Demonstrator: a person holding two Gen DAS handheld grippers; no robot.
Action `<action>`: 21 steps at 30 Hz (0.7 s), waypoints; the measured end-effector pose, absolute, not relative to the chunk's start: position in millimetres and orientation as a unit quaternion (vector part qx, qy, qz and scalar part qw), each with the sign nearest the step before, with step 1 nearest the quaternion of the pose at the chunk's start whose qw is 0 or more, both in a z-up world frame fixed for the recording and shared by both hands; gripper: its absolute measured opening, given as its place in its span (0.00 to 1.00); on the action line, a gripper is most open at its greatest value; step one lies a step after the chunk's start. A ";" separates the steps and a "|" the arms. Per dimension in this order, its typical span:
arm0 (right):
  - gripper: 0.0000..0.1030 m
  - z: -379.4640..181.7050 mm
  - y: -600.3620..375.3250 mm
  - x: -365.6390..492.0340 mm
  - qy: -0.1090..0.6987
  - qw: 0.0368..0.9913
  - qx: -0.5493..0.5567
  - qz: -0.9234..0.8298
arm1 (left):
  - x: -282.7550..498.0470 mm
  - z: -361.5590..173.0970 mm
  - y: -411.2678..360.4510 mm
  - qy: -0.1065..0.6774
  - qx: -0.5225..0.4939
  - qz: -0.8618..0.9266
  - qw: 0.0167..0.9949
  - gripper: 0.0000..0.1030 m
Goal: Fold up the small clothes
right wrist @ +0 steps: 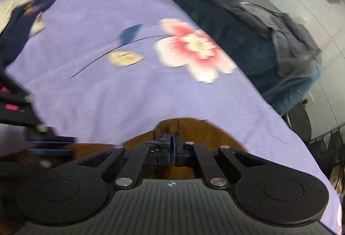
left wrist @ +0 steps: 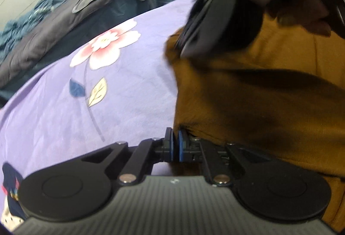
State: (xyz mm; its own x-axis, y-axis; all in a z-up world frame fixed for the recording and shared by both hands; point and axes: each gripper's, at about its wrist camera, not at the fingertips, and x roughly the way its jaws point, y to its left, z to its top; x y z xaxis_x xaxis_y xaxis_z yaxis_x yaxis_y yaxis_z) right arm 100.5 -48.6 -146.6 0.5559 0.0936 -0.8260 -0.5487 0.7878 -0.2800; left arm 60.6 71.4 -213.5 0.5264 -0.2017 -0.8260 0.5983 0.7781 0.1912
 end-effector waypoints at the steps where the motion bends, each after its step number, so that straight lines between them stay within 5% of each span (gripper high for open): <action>1: 0.01 -142.7 -55.1 108.4 0.431 0.849 -0.253 0.174 | 62.9 -213.4 75.4 0.426 0.231 -0.231 0.844 0.03; 5: 0.02 -137.5 -86.3 138.9 0.440 0.866 -0.231 0.060 | 72.4 -214.0 87.4 0.445 0.202 -0.219 0.844 0.03; 9: 0.08 -114.5 -127.8 148.2 0.452 0.886 -0.049 0.089 | 73.1 -212.5 84.8 0.444 0.203 -0.217 0.845 0.03; 13: 0.39 -116.1 -82.1 120.8 0.447 0.851 -0.110 0.252 | 73.8 -213.7 83.4 0.447 0.198 -0.211 0.847 0.03; 20: 0.36 -169.2 -36.4 103.6 0.426 0.802 -0.338 0.248 | 71.8 -213.9 93.1 0.455 0.172 -0.206 0.849 0.04; 21: 0.22 -169.2 -44.4 103.8 0.420 0.805 -0.343 0.239 | 72.4 -214.1 93.7 0.455 0.170 -0.205 0.850 0.04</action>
